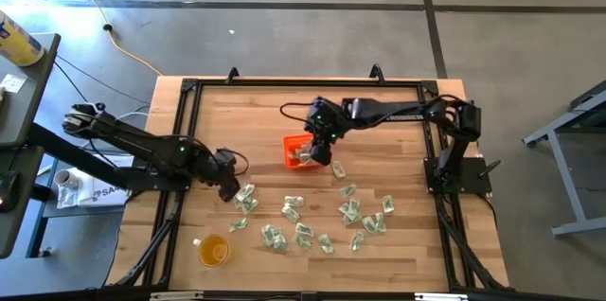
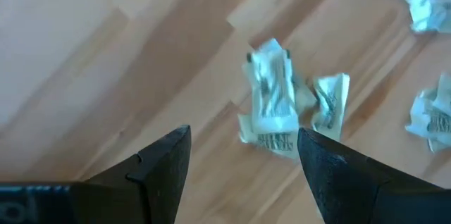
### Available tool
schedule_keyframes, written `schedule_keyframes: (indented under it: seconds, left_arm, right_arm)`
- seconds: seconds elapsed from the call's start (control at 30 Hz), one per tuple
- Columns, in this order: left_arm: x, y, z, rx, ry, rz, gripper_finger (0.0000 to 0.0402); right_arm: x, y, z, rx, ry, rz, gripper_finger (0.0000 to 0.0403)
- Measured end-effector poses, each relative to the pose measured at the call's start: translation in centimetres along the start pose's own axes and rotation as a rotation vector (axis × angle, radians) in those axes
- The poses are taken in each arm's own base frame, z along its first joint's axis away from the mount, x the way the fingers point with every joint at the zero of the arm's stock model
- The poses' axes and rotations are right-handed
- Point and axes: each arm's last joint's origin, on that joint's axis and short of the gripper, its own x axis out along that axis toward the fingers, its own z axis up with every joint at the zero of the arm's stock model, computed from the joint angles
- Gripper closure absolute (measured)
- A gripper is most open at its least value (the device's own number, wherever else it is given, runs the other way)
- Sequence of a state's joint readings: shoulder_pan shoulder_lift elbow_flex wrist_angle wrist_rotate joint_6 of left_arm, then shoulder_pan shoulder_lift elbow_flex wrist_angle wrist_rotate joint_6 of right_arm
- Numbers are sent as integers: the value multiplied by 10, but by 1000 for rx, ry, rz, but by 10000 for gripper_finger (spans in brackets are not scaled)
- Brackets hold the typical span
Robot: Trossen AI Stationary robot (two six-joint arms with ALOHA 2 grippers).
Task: Pick and place Stevia / Truvia into bins
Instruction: Put the stevia packet into the basket
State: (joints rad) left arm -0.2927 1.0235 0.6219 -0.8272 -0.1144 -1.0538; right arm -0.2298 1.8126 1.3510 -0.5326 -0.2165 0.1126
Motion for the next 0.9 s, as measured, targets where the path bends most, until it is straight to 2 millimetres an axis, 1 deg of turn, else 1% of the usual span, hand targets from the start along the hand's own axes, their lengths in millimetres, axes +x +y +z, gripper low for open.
schedule_keyframes:
  seconds: [0.17, 0.33, 0.5, 0.57, 0.67, 0.73, 0.83, 0.9]
  left_arm:
    - [7, -3, 0, -2, -14, -36, 108]
    - [17, -4, 2, 0, -66, 30, 108]
    - [38, -12, 4, 11, -43, 76, 108]
    - [48, -19, 6, 10, -30, 64, 108]
    - [64, -20, 3, 16, 26, 110, 108]
    - [71, -21, 3, 20, 53, 131, 109]
    - [77, -22, 2, 25, 81, 163, 127]
    - [77, -21, 2, 27, 74, 173, 155]
  right_arm:
    - [-7, 0, -8, -17, 130, -62, 186]
    - [-4, -3, -23, 8, 241, -89, 156]
    - [-1, -6, -34, 35, 292, -153, 151]
    - [-1, -7, -34, 27, 288, -182, 151]
    - [-1, -8, -34, 15, 288, -208, 151]
    - [-1, -8, -34, 10, 289, -217, 151]
    - [-2, -9, -33, -2, 282, -243, 151]
    - [-2, -10, -33, -5, 285, -264, 151]
